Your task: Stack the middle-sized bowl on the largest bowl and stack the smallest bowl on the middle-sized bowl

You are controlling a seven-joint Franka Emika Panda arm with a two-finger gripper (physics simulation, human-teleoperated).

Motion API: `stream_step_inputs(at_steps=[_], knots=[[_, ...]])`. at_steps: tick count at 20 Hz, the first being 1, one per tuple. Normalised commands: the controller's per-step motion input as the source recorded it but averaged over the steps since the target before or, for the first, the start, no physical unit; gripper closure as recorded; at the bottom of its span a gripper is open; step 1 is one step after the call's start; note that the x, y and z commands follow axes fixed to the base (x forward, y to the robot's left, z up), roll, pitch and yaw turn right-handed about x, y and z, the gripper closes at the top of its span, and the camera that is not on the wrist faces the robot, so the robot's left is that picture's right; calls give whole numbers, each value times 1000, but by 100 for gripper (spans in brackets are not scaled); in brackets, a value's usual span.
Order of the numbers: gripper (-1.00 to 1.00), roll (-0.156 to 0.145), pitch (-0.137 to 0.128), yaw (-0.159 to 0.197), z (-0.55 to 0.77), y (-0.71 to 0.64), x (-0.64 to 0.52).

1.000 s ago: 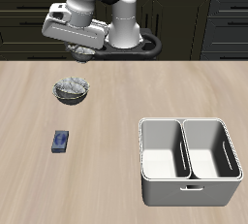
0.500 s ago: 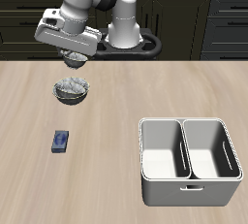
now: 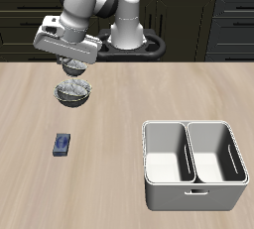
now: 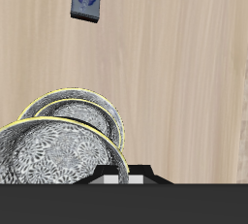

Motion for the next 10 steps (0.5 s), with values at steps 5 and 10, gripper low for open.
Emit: stream_step_inputs(at_steps=[5, 10], knots=[[100, -21, 52, 25, -293, -14, 109], [100, -57, 76, 57, -361, -41, 94]])
